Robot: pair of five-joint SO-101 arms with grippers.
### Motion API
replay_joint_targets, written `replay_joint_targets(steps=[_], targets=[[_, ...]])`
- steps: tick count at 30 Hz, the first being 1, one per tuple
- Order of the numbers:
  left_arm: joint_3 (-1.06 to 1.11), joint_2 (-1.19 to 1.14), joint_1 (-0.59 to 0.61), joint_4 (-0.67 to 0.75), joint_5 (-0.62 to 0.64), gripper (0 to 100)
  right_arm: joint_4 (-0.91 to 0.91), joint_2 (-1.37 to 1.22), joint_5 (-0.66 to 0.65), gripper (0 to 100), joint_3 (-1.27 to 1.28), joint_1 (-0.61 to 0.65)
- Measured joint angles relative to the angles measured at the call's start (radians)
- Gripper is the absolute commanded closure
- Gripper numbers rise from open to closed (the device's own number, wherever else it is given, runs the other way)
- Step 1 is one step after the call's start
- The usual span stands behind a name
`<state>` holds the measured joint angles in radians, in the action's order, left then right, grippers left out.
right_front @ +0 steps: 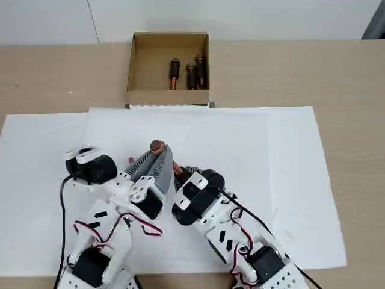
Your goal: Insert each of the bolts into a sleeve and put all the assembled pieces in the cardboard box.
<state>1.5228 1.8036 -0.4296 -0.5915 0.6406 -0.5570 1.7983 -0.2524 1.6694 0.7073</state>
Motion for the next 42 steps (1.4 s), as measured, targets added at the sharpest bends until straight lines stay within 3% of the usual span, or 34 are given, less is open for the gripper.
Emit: replay_joint_targets(steps=[10,20,26,34,42], targets=[[0.052,0.002,-0.115,0.002,-0.143,99,0.000,0.000,-0.005,99.6,0.000,-0.005],[0.055,0.008,-0.133,-0.175,-0.157,99,-0.003,-0.005,-0.005,99.6,0.000,0.003],[0.048,0.009,-0.133,-0.192,-0.181,99,-0.003,-0.005,-0.005,99.6,0.000,0.003],[0.052,0.011,-0.135,-0.196,-0.224,79,-0.003,-0.005,-0.005,99.6,0.000,-0.002],[0.048,0.011,-0.135,-0.204,-0.244,78,-0.003,-0.005,-0.005,99.6,0.000,-0.002]])
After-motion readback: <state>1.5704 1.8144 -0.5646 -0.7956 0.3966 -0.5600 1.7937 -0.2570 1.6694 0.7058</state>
